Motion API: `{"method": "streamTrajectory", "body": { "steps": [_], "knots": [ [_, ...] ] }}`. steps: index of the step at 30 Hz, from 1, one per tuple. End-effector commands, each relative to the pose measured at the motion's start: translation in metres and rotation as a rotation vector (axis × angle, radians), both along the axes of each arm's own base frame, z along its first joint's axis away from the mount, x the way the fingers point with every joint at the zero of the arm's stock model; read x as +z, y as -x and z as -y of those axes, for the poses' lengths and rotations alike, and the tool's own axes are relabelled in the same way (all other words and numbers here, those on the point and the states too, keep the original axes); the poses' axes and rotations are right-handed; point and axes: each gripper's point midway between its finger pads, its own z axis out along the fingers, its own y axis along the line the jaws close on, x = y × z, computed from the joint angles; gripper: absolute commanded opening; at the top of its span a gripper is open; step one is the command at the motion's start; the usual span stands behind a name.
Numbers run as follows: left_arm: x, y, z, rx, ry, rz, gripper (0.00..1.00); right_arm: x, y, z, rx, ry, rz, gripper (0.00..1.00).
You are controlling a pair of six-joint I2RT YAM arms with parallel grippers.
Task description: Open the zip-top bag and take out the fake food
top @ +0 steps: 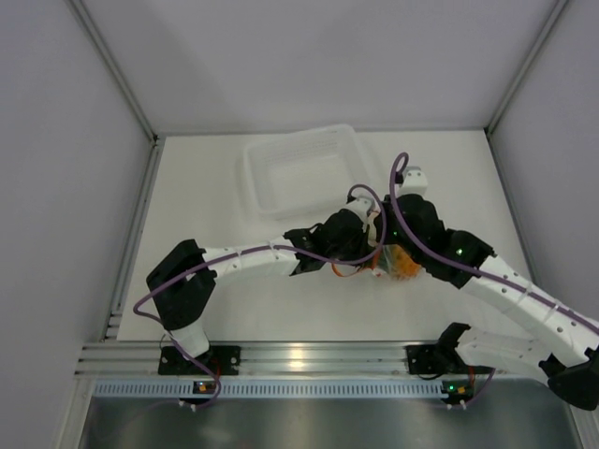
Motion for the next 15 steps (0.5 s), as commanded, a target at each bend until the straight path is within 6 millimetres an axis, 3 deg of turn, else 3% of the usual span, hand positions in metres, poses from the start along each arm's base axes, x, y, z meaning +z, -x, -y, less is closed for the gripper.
{"method": "streamTrajectory", "body": {
  "steps": [1, 2, 5, 15],
  "knots": [
    [-0.001, 0.003, 0.008, -0.018, 0.031, -0.011, 0.04, 0.033, -0.005, -0.008, 0.005, -0.1, 0.094, 0.0],
    [-0.001, 0.003, 0.008, -0.019, 0.03, -0.009, 0.0, 0.033, -0.006, -0.007, 0.001, -0.093, 0.096, 0.0],
    [0.004, 0.005, 0.006, -0.024, 0.039, -0.005, 0.0, 0.028, -0.009, -0.003, -0.007, -0.053, 0.1, 0.0],
    [0.054, 0.01, -0.002, -0.05, 0.117, 0.063, 0.0, -0.011, -0.024, 0.016, -0.067, 0.162, 0.061, 0.0]
  ]
}}
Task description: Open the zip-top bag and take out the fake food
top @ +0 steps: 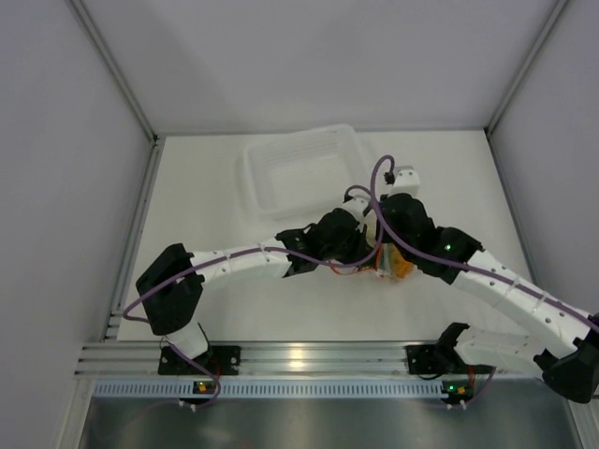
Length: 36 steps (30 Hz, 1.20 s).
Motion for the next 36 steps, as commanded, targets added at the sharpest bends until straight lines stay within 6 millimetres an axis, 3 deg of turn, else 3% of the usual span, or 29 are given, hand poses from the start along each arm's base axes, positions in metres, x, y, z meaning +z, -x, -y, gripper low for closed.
{"method": "streamTrajectory", "body": {
  "steps": [1, 6, 20, 31, 36],
  "knots": [
    [0.046, 0.002, 0.001, -0.024, 0.094, 0.069, 0.0, -0.005, -0.014, 0.003, -0.028, 0.061, 0.03, 0.0],
    [0.064, 0.003, -0.004, -0.019, 0.119, 0.09, 0.0, -0.026, -0.016, 0.001, -0.024, 0.132, -0.027, 0.0],
    [0.099, 0.001, -0.033, 0.047, 0.121, 0.163, 0.0, -0.047, -0.023, 0.016, -0.108, 0.245, -0.058, 0.0],
    [0.14, 0.007, -0.064, 0.089, 0.173, 0.237, 0.0, -0.053, -0.026, 0.024, -0.15, 0.244, -0.065, 0.0],
    [0.134, -0.007, -0.089, 0.191, 0.073, 0.257, 0.0, -0.047, -0.025, 0.029, -0.166, 0.216, -0.052, 0.0]
  ]
}}
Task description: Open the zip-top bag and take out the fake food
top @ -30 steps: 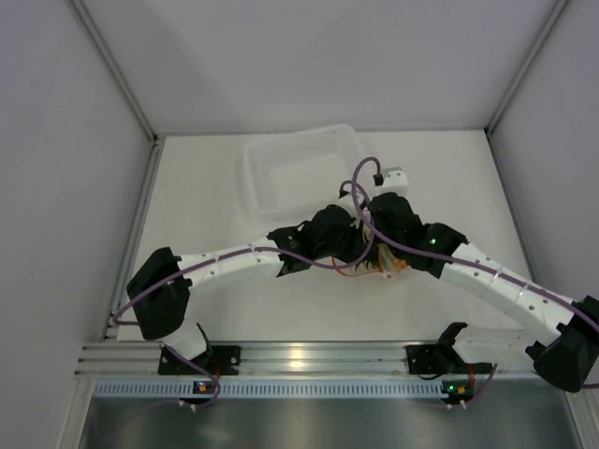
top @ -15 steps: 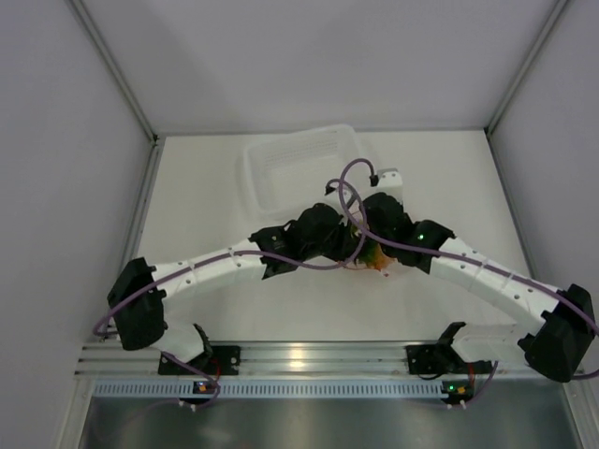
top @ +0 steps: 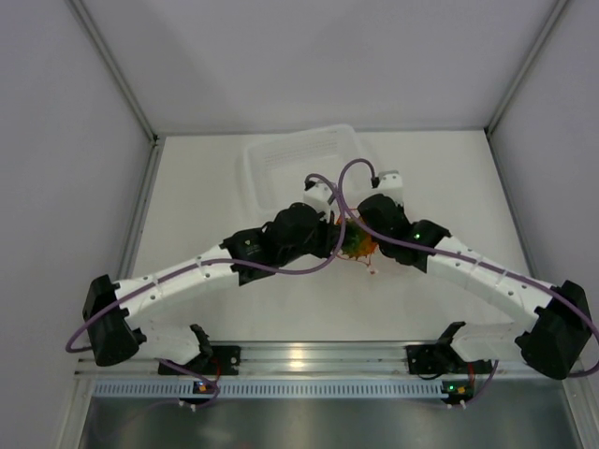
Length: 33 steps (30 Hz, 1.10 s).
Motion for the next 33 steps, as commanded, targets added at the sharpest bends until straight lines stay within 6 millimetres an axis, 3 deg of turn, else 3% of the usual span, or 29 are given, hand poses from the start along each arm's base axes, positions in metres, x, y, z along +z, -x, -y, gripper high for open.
{"method": "streamTrajectory", "body": {
  "steps": [1, 8, 19, 26, 33],
  "knots": [
    [0.034, -0.017, -0.018, 0.099, 0.028, 0.082, 0.0, 0.007, 0.0, 0.013, -0.045, -0.023, 0.027, 0.0],
    [0.039, -0.037, -0.049, 0.23, 0.026, 0.088, 0.0, 0.021, 0.004, 0.015, -0.035, -0.116, 0.071, 0.0],
    [0.065, -0.049, -0.079, 0.3, 0.092, 0.12, 0.0, 0.01, 0.005, 0.03, -0.076, -0.063, 0.045, 0.0],
    [0.08, -0.057, -0.084, 0.274, 0.221, 0.084, 0.0, 0.009, 0.005, 0.025, -0.061, -0.081, 0.036, 0.0],
    [0.092, -0.069, -0.107, 0.373, 0.276, 0.099, 0.0, 0.011, 0.004, 0.03, -0.081, -0.066, 0.046, 0.0]
  ]
}}
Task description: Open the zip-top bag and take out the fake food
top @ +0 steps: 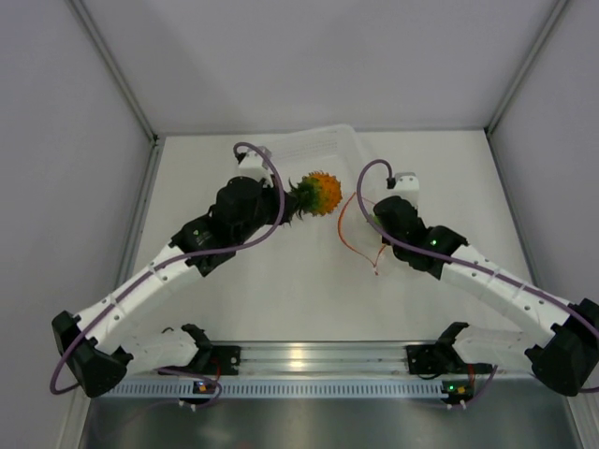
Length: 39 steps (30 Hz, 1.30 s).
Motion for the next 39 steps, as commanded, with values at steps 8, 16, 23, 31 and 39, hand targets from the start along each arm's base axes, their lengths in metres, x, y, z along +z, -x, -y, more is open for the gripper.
{"method": "streamTrajectory", "body": {
  "steps": [8, 16, 23, 31, 39],
  "knots": [
    [0.046, -0.026, -0.018, 0.09, 0.131, 0.09, 0.0, 0.01, -0.001, 0.01, -0.038, -0.015, 0.033, 0.0],
    [0.027, -0.078, -0.028, 0.146, 0.102, 0.036, 0.0, 0.019, 0.006, 0.012, -0.023, -0.05, 0.05, 0.0],
    [-0.005, -0.129, -0.051, 0.269, 0.041, -0.025, 0.0, 0.033, 0.014, 0.016, -0.007, -0.083, 0.076, 0.0],
    [-0.057, -0.171, -0.044, 0.207, -0.004, -0.129, 0.0, 0.05, 0.022, 0.023, -0.002, -0.107, 0.112, 0.0],
    [-0.079, -0.208, -0.026, 0.115, 0.03, -0.166, 0.05, 0.05, 0.026, 0.025, 0.005, -0.113, 0.109, 0.0]
  ]
}}
